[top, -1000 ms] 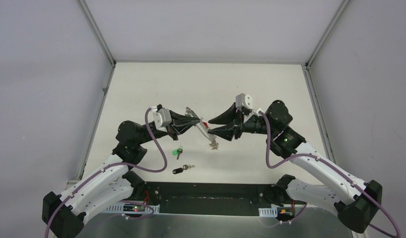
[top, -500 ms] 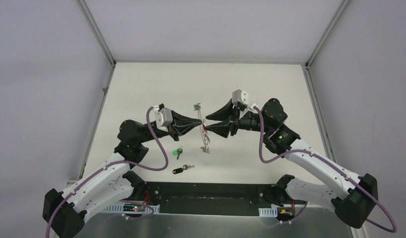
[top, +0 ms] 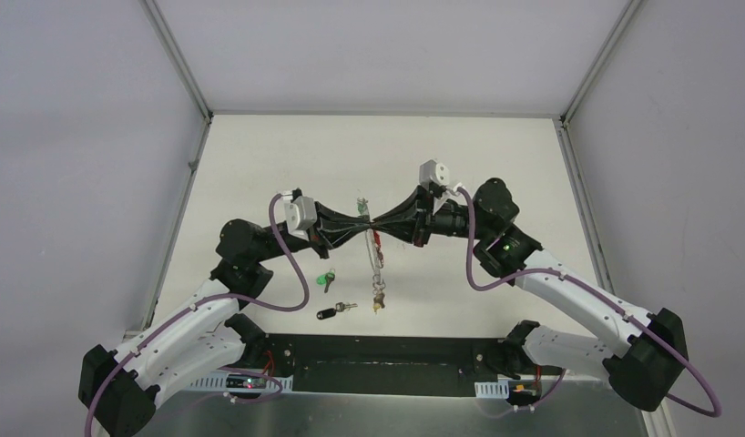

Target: Put the keys on the keyring

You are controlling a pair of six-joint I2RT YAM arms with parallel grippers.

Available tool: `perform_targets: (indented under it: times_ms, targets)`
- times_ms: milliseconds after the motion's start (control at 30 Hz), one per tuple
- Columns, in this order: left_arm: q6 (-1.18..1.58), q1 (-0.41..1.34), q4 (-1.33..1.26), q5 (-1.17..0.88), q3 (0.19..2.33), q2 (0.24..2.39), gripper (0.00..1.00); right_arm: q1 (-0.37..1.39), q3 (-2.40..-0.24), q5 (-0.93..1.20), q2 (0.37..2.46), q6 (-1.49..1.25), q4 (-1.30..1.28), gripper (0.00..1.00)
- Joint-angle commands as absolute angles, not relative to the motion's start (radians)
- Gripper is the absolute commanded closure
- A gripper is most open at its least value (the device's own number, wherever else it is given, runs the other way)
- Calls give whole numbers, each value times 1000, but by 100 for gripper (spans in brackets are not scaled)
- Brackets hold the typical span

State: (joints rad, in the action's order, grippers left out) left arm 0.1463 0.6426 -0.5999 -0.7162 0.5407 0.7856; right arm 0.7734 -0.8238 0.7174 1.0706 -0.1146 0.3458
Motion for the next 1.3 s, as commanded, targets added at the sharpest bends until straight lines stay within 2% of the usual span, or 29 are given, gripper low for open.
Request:
perform_targets:
  times_ms: [0, 33, 167, 200, 267, 300, 367, 467, 667, 1000, 1267]
  targets:
    - [163, 653, -688, -739, 563, 783, 100, 771, -844, 731, 1070, -134, 432, 97]
    - [162, 653, -686, -739, 564, 782, 100, 771, -842, 728, 1068, -136, 435, 100]
    - [156, 653, -665, -738, 567, 778, 100, 771, -835, 723, 1060, -129, 436, 100]
    - [152, 653, -651, -737, 570, 775, 97, 770, -835, 722, 1058, -126, 430, 100]
    - [137, 653, -611, -733, 579, 763, 77, 772, -840, 719, 1054, -112, 404, 100]
    - [126, 653, -588, -730, 584, 757, 71, 772, -848, 718, 1054, -101, 376, 100]
    - [102, 653, -539, -716, 592, 735, 60, 771, -879, 715, 1057, -75, 293, 100]
    - [67, 653, -452, -692, 604, 698, 52, 772, -957, 716, 1075, -11, 104, 100]
    - [28, 653, -304, -690, 635, 674, 48, 772, -1061, 692, 1106, 80, -150, 100]
    - [12, 653, -172, -720, 682, 710, 53, 774, -1221, 593, 1168, 151, -459, 100]
    - [244, 666, -117, -639, 704, 783, 50, 799, -1289, 492, 1204, 117, -526, 100]
